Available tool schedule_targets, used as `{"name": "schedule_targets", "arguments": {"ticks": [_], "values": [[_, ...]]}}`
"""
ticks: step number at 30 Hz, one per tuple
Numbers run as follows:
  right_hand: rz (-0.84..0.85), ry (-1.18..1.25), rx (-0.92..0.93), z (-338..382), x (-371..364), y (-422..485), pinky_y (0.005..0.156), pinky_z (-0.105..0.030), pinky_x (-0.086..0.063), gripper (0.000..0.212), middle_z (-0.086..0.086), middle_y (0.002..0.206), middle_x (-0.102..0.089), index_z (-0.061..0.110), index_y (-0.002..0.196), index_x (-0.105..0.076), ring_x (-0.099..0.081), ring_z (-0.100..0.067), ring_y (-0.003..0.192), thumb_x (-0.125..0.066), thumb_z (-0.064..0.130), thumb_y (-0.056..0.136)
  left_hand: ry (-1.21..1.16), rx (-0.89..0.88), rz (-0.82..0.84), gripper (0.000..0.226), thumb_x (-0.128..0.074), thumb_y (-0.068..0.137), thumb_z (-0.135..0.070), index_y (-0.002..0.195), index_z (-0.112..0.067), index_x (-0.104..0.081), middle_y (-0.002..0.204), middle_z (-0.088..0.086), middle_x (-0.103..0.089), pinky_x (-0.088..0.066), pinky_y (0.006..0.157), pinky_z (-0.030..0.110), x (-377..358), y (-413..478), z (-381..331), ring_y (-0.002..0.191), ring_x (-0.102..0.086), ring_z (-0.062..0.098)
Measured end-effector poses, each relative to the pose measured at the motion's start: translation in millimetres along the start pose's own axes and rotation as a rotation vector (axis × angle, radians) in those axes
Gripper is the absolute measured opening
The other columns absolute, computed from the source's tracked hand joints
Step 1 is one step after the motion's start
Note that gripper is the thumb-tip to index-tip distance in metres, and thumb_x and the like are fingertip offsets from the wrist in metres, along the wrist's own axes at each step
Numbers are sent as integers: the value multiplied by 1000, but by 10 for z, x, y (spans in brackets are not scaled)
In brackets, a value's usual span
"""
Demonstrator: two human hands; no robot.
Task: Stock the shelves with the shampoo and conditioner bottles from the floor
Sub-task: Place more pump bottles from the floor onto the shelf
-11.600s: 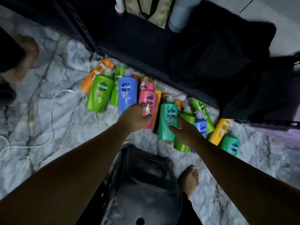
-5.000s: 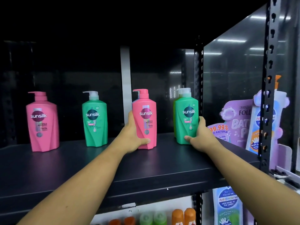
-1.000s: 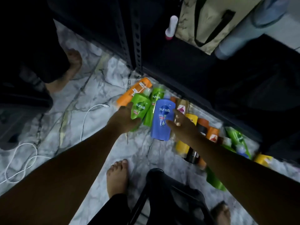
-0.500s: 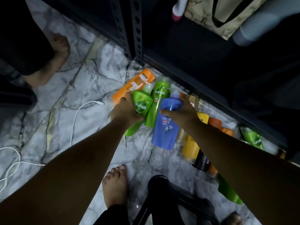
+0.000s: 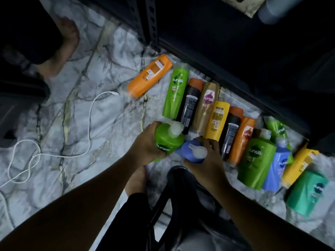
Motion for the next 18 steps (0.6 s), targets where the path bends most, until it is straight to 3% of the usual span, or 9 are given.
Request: {"name": "schedule_targets", "arguments": {"ticks": [2, 4, 7, 10, 12, 15, 18], "values": [[35, -18, 29, -110, -27, -158, 86, -25, -45, 65, 5, 126, -49, 19, 128, -59, -56, -10, 105, -88, 26, 70, -44, -144, 37, 64, -86, 63, -14, 118, -14, -54, 103, -6, -55, -36, 72, 6, -22, 33, 90, 93, -57, 16], [100, -25, 41, -178, -39, -287, 89, -29, -46, 70, 9, 133, -50, 21, 135, -55, -56, -11, 112, -86, 29, 74, -12, -167, 52, 65, -85, 58, -23, 112, -25, -50, 102, -9, -58, -41, 72, 17, -19, 60, 205, 84, -54, 4], [184, -53, 75, -200, -44, -413, 93, -30, -46, 74, 16, 141, -47, 25, 143, -47, -52, -5, 119, -83, 32, 79, 29, -150, 80, 65, -90, 62, -21, 110, -29, -48, 97, -11, -59, -39, 67, 15, -86, -34, 403, 75, -55, -7], [208, -155, 110, -214, -16, -411, 94, -40, -53, 76, 8, 150, -46, 26, 147, -40, -55, -19, 127, -80, 26, 82, 20, -173, 84, 70, -90, 66, -15, 124, -27, -52, 112, -12, -59, -40, 80, 13, -78, -81, 507, 93, -56, -8], [179, -238, 110, -225, 24, -380, 90, -42, -55, 77, 6, 152, -48, 27, 149, -40, -58, -24, 126, -79, 25, 82, 5, -213, 75, 76, -87, 68, -8, 132, -27, -52, 128, -8, -56, -41, 93, 15, -115, -91, 488, 112, -55, 1], [174, -270, 71, -218, 25, -341, 89, -43, -55, 82, 4, 151, -50, 27, 151, -40, -58, -28, 125, -81, 30, 80, 7, -250, 122, 80, -82, 69, 3, 133, -35, -49, 135, -2, -54, -38, 99, 12, -120, 0, 460, 124, -52, 10], [159, -271, 38, -197, 5, -325, 90, -42, -54, 87, 3, 149, -53, 25, 153, -40, -60, -29, 123, -83, 36, 77, 139, -282, 207, 84, -89, 70, -9, 139, -35, -49, 138, -4, -52, -42, 106, 28, -13, 78, 425, 127, -51, 13]]}}
Point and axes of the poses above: each hand's wrist, its own y-axis towards the middle knuckle, its own x-axis out of the back of the hand, z = x × y, the point moved 1 cm from there along y, towards the middle knuckle
